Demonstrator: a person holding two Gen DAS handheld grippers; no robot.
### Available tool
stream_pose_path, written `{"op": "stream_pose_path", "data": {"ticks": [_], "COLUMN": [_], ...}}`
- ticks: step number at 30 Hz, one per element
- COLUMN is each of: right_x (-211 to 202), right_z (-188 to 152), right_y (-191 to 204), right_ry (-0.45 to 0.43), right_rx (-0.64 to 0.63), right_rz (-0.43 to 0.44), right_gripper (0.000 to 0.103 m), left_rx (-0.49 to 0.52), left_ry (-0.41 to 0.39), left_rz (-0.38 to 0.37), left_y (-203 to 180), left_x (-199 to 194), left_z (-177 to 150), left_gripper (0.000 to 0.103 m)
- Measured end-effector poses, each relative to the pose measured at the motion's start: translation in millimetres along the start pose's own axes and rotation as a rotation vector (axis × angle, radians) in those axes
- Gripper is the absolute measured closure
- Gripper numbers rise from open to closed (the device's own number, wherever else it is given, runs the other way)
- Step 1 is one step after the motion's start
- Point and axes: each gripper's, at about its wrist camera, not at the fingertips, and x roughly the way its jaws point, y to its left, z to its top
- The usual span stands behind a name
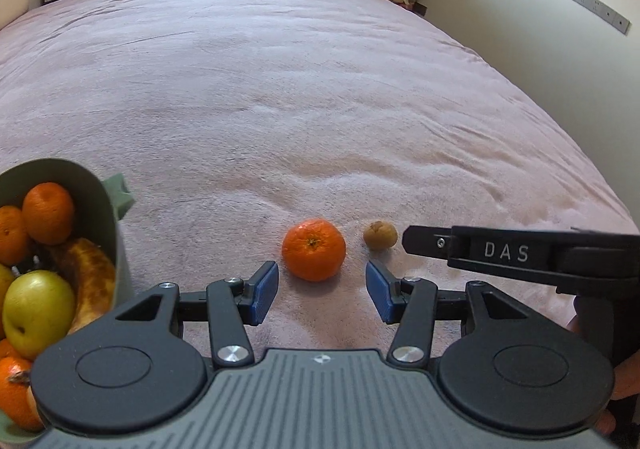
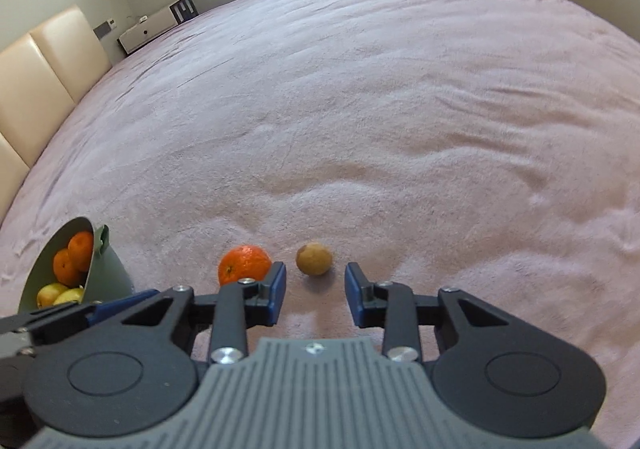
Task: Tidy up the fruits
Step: 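Move both grippers away from the colander toward the last mandarin and small fruit, then grasp the mandarin with the left gripper while the right gripper grasps the small fruit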
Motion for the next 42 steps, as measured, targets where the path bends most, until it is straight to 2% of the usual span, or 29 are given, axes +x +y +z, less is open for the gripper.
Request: {"op": "stream_pose_path", "data": {"ticks": [4,10,16,23,32,34,42], "right_x": [7,24,42,55,55,55,49], "right_z": [-1,2,4,5,5,5,6], "right_y": [3,2,-3,-7,-9,-11,-7], "right_ry": [-0.010,-0.002,0.027,0.040,0.045,0.046,0.038], "right_rx": [-0.005,0.027,0.055,0.079,0.090,0.100,0.105], "right_rz": [0.015,0.016,0.012,0.016,0.027,0.032,0.032], "right_gripper": [0.075,0.075,0.075,0.077,0.080,0.080,0.081], "left_rx": [-0.010,-0.022,0.008,0.000,-0.042,-0.031,0.001], "left_ry": [-0.023,-0.079,-0.051,-0.046,-0.020,-0.017,0.005], "left_rz": [-0.018,0.018,0.043,0.025,0.001,-0.007,0.009], "left_y": [0,2,0,2,7,6,2], "left_x": [11,21,37,46,53,53,44], "left_z": [-4,-5,-6,-4,-2,-2,0], "left_gripper": [0.043,0.043,0.043,0.043,0.044,0.049,0.050]}}
